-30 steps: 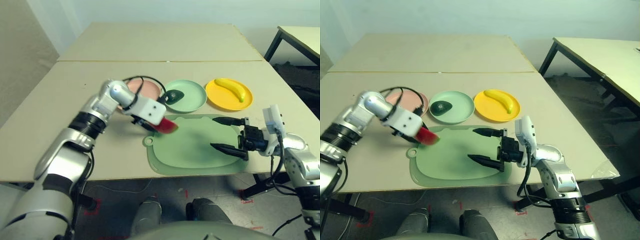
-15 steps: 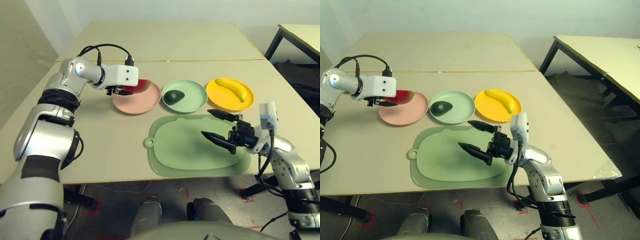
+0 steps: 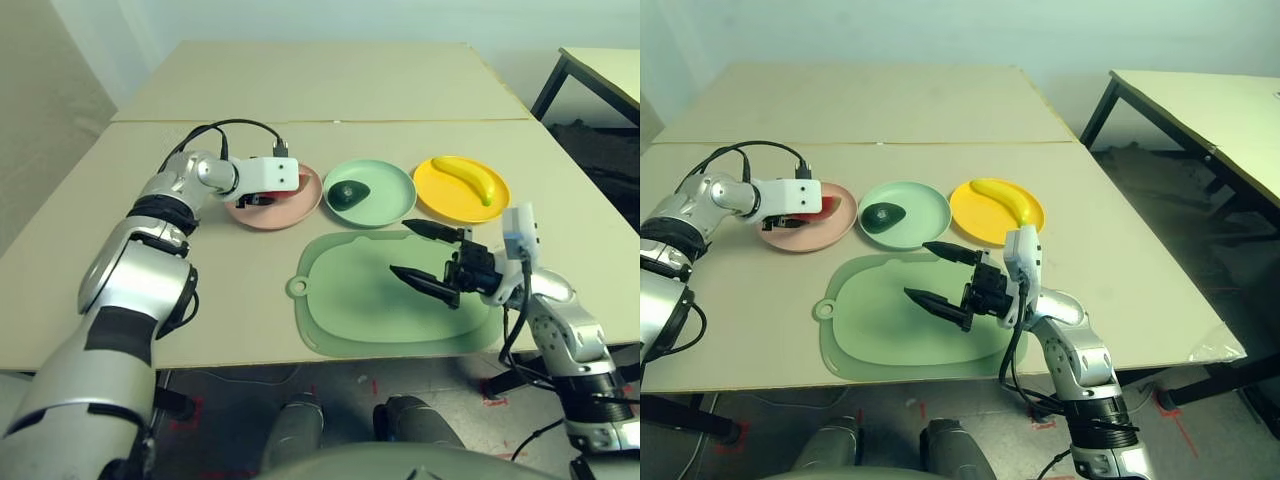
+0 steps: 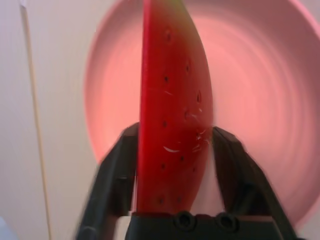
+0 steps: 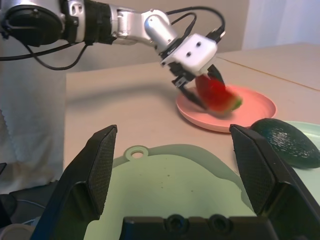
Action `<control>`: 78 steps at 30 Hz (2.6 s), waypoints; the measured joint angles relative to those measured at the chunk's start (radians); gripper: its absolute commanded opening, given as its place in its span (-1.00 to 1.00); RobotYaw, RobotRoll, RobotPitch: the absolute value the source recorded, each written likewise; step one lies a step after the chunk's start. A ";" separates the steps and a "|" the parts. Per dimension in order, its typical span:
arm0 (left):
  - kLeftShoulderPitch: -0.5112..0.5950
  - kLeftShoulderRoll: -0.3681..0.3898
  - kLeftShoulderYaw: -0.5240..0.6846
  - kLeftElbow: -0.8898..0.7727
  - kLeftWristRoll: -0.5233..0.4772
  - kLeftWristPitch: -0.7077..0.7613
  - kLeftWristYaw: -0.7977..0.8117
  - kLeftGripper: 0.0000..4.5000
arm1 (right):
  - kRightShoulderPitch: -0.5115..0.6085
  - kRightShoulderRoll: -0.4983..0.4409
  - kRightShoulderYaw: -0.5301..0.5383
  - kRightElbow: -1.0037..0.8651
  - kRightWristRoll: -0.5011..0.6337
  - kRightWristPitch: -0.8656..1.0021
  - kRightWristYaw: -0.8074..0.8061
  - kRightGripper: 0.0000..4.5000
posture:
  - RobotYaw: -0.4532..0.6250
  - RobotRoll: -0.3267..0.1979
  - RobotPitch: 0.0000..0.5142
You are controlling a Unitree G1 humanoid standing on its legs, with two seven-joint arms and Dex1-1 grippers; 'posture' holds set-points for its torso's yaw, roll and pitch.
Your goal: Place the fruits into color-matched plates.
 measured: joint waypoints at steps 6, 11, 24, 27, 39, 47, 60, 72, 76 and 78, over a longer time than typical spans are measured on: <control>0.005 -0.001 0.000 0.000 0.006 -0.003 0.019 0.99 | -0.005 0.008 0.014 0.010 -0.009 -0.017 0.001 1.00 | -0.13 0.25 -0.90; 0.006 -0.001 0.000 0.000 0.007 -0.016 0.015 0.99 | 0.003 0.015 0.027 0.013 -0.010 -0.019 0.001 1.00 | -0.13 0.25 -0.89; 0.077 0.059 0.306 -0.342 -0.321 0.106 -0.129 0.99 | 0.033 0.000 -0.011 0.007 -0.029 -0.038 -0.064 1.00 | -0.09 0.25 -0.83; 0.256 0.105 0.393 -0.620 -0.417 0.299 -0.165 0.99 | 0.069 -0.027 -0.034 0.006 -0.031 -0.043 -0.070 1.00 | -0.04 0.25 -0.80; 0.868 -0.007 0.697 -1.417 -0.635 0.815 0.106 0.99 | 0.089 -0.012 -0.166 0.191 -0.072 -0.175 -0.190 1.00 | 0.08 0.25 -0.67; 0.957 -0.170 0.699 -1.581 -0.664 0.852 0.281 0.99 | 0.101 -0.009 -0.238 0.336 -0.081 -0.274 -0.220 1.00 | 0.08 0.25 -0.65; 1.128 -0.293 0.679 -1.581 -0.676 0.780 0.400 0.99 | 0.135 -0.019 -0.339 0.416 -0.062 -0.325 -0.248 1.00 | 0.07 0.25 -0.66; 1.206 -0.288 0.682 -1.527 -0.669 0.693 0.439 0.99 | 0.097 -0.060 -0.457 0.641 -0.043 -0.409 -0.253 1.00 | 0.09 0.25 -0.65; 1.206 -0.279 0.684 -1.525 -0.669 0.685 0.450 0.99 | 0.069 -0.068 -0.460 0.695 -0.046 -0.445 -0.235 1.00 | 0.13 0.25 -0.66; 1.205 -0.277 0.697 -1.522 -0.669 0.683 0.456 0.99 | 0.068 -0.067 -0.457 0.703 -0.049 -0.460 -0.227 1.00 | 0.14 0.25 -0.66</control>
